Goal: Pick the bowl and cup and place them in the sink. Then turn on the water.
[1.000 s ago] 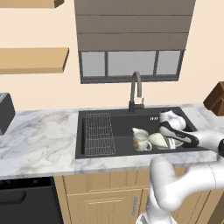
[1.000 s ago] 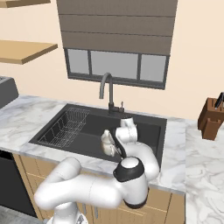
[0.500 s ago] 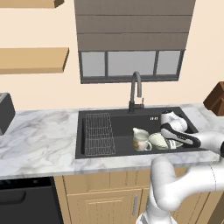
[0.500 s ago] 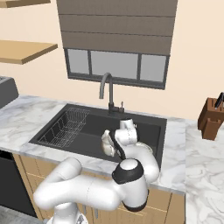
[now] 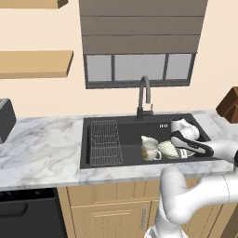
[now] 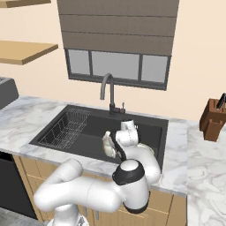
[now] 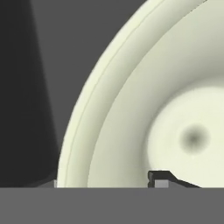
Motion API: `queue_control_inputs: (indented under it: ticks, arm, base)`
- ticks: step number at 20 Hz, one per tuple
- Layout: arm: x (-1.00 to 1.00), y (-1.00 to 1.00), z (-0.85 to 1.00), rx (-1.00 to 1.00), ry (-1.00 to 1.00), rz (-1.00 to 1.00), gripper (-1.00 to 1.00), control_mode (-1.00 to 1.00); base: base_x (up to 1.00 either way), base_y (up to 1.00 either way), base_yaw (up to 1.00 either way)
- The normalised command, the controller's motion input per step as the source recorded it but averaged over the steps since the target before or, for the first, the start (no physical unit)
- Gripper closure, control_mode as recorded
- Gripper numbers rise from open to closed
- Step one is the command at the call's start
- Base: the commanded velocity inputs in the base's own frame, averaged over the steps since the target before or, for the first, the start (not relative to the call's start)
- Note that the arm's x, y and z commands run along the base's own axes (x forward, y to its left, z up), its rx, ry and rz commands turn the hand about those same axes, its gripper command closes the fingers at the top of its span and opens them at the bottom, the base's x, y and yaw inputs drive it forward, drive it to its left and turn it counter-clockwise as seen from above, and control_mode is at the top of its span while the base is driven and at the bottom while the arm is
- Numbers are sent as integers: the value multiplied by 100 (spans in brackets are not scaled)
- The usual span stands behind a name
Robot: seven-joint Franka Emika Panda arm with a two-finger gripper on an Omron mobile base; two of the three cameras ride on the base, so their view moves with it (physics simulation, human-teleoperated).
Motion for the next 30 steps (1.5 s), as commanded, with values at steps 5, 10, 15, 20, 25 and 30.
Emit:
queue_control_inputs:
  ticks: [5,10,15,20,25,30]
  arm:
    - [0,0,0,0,0,0,-100,-100]
    - [0,-1,11,0,0,0,-100,-100]
    - [0,-2,22,0,0,0,-100,-100]
    - [0,-2,41,1,0,0,-100,-100]
    - [-13,-3,42,1,0,-2,-100,-100]
    - [-3,0,53,0,0,-4,-100,-100]
  base:
    - [0,0,0]
    - [0,0,0]
    - [0,0,0]
    - [0,0,0]
    - [0,0,0]
    - [0,0,0]
